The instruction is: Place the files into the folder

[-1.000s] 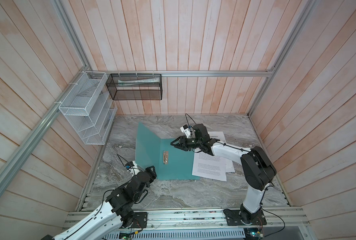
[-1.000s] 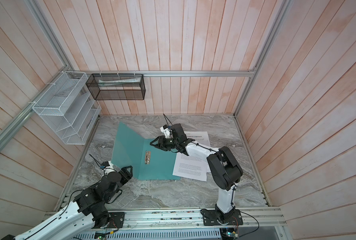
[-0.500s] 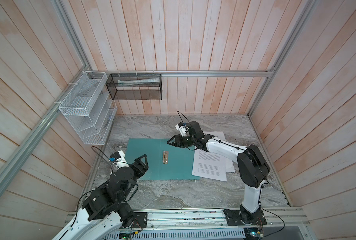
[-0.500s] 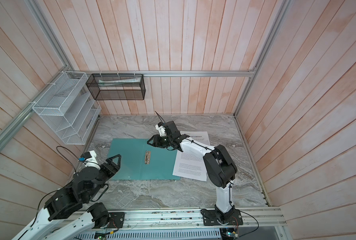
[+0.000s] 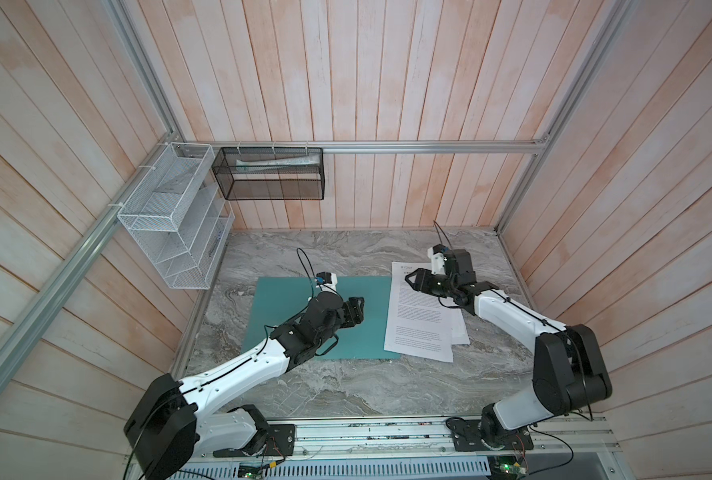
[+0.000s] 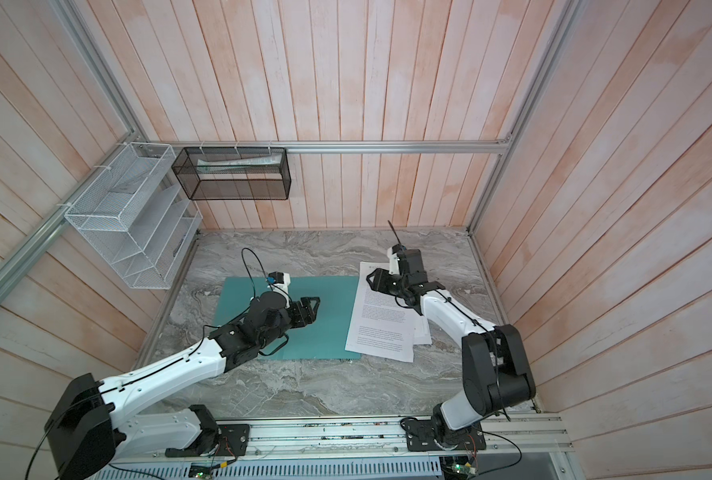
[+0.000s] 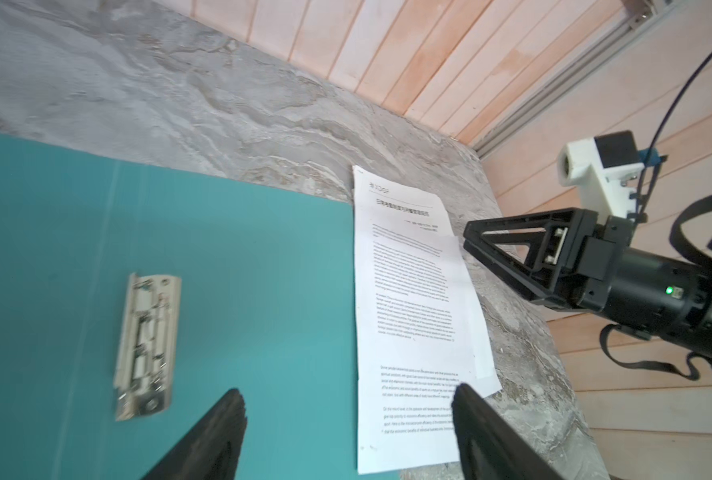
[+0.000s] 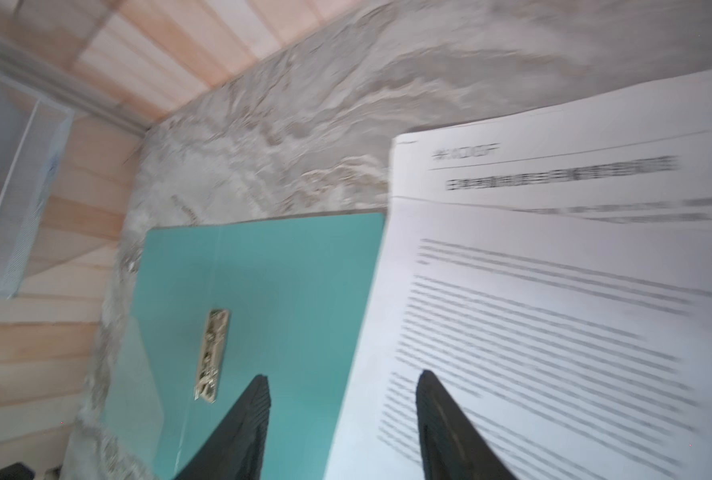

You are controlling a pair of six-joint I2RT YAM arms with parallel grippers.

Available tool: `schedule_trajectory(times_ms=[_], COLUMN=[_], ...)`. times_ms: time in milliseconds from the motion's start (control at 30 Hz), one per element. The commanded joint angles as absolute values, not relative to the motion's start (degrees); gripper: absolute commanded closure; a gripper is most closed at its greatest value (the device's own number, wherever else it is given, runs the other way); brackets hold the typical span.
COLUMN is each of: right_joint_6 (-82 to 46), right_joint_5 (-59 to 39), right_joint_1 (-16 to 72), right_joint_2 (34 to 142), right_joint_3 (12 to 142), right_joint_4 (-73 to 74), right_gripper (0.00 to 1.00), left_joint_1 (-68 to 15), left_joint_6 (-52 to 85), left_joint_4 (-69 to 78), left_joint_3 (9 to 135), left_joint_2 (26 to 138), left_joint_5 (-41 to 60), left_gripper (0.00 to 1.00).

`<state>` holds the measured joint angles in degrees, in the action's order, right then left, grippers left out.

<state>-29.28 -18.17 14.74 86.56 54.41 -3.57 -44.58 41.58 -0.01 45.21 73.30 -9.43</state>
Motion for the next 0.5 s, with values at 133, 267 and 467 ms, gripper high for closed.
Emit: schedule_trajectory(times_ms=[133,267,467], right_joint_6=[-29.0,-29.1,-28.0], right_joint_5=[-23.6,-26.2,-27.9], right_joint_1=[0.0,-3.7,-4.5], right_joint_2=[83.1,84.2,85.6], right_joint_3=[45.3,42.3,39.8], right_joint_4=[-3.1,-1.8,-0.3], right_gripper=[0.45,0.47,0.48], left_joint_1=[-43.3,-43.2,-42.3], left_joint_6=[38.7,39.6,39.9], left_joint_4=[15.2,18.0,18.5], left_joint_3=[52.3,55.2,58.3], left_joint_2=[89.4,96.9,104.8], left_joint_5=[7.5,12.8,16.6], left_gripper=[0.20,0.20,0.20])
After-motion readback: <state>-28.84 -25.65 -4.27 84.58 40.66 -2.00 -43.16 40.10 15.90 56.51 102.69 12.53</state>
